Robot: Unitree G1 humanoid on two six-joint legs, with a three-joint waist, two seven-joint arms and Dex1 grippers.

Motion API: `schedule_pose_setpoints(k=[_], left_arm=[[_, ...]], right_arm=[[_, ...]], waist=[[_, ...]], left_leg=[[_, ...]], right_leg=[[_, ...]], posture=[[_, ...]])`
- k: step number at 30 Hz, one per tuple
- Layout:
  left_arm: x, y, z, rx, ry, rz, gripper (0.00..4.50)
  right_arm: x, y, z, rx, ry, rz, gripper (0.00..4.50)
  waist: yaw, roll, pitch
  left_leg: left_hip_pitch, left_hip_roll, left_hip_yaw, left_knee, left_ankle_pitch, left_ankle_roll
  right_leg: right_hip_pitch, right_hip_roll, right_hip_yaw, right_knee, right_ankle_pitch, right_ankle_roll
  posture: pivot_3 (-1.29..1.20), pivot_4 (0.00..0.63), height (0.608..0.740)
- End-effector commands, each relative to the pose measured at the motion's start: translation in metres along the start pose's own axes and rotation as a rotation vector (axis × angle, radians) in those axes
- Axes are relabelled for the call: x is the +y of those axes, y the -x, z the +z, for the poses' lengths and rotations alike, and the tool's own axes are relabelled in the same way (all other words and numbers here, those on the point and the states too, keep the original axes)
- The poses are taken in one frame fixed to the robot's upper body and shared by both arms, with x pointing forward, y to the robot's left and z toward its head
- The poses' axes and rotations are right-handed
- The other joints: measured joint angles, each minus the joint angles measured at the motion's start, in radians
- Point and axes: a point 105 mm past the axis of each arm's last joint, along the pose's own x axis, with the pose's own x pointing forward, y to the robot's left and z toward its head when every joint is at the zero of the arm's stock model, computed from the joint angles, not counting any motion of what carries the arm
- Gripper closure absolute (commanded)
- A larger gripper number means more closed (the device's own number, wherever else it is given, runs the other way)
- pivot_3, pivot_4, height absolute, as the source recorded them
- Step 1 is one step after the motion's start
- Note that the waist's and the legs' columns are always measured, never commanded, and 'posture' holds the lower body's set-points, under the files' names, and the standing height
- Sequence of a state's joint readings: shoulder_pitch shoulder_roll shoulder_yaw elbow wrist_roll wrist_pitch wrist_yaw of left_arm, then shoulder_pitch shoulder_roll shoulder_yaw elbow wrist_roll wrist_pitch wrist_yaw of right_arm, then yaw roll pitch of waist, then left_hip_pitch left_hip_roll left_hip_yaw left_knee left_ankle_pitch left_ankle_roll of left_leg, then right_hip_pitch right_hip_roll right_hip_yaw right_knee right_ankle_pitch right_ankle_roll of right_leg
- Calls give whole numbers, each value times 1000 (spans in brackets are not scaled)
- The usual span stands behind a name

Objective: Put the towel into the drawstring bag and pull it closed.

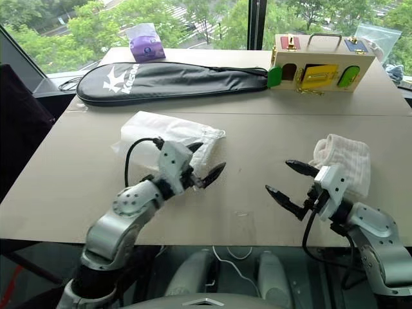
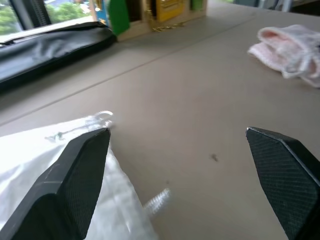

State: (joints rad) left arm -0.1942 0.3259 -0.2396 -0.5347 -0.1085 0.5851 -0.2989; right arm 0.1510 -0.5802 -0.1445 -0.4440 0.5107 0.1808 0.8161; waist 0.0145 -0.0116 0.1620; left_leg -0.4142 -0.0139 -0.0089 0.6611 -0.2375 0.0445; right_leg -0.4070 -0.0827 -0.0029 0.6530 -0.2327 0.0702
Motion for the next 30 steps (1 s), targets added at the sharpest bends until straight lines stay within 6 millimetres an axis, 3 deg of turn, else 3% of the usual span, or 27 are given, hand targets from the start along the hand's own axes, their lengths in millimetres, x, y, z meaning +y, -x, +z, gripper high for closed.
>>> schedule_pose_setpoints(k=[1, 8, 13, 18, 23, 25, 26, 30], left_arm=[[8, -16, 4, 18, -118, 182, 24], [4, -27, -5, 133, -229, 249, 24], [11, -16, -9, 181, -212, 308, 24], [31, 2, -18, 246, -245, 413, 24], [47, 10, -15, 233, -290, 477, 1431], [48, 10, -12, 213, -311, 470, 2415], [46, 9, -11, 201, -320, 458, 2589], [48, 9, -9, 174, -356, 444, 4323]], right_arm=[[3, -2, 13, -34, 28, 5, 0], [1, 5, 17, -13, 43, -3, 0], [2, 8, 18, -6, 47, -2, 0], [3, 7, 16, -5, 43, 6, 0], [5, 5, 14, -9, 38, 13, 0], [4, 5, 13, -10, 38, 14, 0], [4, 4, 13, -11, 39, 14, 0], [3, 3, 13, -17, 42, 12, 0]], waist=[[0, 0, 0], [0, -1, 1], [0, -1, 1], [0, -1, 1], [0, -2, 1], [0, -2, 1], [0, -2, 1], [1, -2, 1]], left_leg=[[0, 0, 0, 0, 0, 0], [0, 0, 0, 1, 0, 0], [0, 0, -1, 1, 0, 0], [-1, 0, -1, 1, 0, 0], [-1, 0, -1, 2, 0, 0], [-1, 0, -1, 2, 0, 0], [-1, 0, -1, 2, 0, 0], [-1, 0, -1, 2, 0, 0]], right_leg=[[0, 0, 0, 0, 0, 0], [0, 1, 0, 0, 0, 0], [0, 0, 0, 0, 0, 0], [0, 0, 0, 0, 0, 0], [0, 0, 0, 0, -1, -1], [0, 0, -1, 0, -1, -1], [0, 0, -1, 0, -1, -1], [0, -1, -1, 0, -1, -1]], posture=[[0, 150, 740], [0, 150, 740], [0, 150, 740], [0, 150, 740], [0, 150, 740], [0, 150, 740], [0, 150, 740], [0, 150, 740]])
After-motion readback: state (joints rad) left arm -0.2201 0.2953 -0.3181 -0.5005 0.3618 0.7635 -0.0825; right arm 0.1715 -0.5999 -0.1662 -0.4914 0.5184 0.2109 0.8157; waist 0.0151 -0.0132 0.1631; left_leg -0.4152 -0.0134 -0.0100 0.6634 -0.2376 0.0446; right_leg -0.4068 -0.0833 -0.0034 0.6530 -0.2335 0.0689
